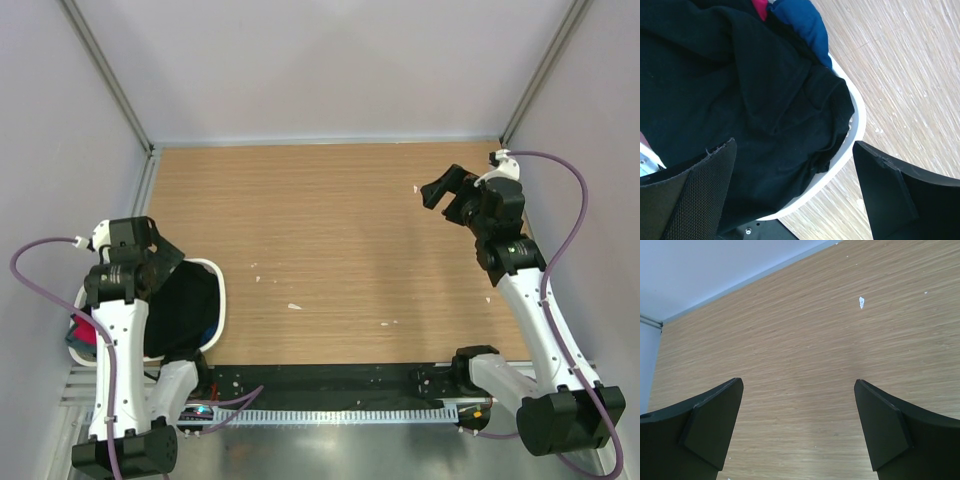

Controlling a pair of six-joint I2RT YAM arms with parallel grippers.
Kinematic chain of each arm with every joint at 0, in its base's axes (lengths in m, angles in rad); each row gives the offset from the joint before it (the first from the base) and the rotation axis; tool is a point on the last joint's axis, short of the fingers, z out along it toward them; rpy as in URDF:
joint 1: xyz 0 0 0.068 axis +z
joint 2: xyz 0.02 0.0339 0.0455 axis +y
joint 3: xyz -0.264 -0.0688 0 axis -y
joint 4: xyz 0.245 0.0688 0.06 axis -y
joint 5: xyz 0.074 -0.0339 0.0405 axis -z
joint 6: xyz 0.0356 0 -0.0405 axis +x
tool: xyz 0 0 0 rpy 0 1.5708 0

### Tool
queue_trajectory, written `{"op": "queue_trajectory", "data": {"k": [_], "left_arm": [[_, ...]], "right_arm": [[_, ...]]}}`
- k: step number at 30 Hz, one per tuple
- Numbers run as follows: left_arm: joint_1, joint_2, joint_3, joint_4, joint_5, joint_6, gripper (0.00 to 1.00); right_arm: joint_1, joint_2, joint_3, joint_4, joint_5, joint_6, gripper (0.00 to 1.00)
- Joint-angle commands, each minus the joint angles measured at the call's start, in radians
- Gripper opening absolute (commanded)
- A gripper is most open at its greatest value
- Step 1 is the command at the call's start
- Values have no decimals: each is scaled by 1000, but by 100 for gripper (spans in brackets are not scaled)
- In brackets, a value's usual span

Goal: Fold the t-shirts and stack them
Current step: Grab the tshirt from the pile

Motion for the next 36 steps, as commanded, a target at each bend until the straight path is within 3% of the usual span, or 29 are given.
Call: {"op": "queue_trajectory", "data": {"k": [1,18,21,24,27,29,34,36], "left_arm": [[1,0,-10,-2,-43,11,100],[2,42,-80,68,-38,-12,100],[4,98,-82,82,-53,-50,89],[20,134,-91,99,-79,-70,89],[56,165,-113,133,-67,-83,75],[85,171,-131,148,-55,-83,74],[146,189,-149,136,-43,-90,59],[175,192,-163,136,-26,-96,42]], "right_arm": [[0,-2,6,52,-5,8,100],[1,15,-8,54,-19,14,100],[1,20,-3,57,-26,12,100],[1,22,0,55,-29,18,100],[0,25,-2,57,-30,17,100],[0,22,-5,57,-31,20,100],[1,21,-6,55,-34,18,100],[1,22,-3,55,-42,20,100]]}}
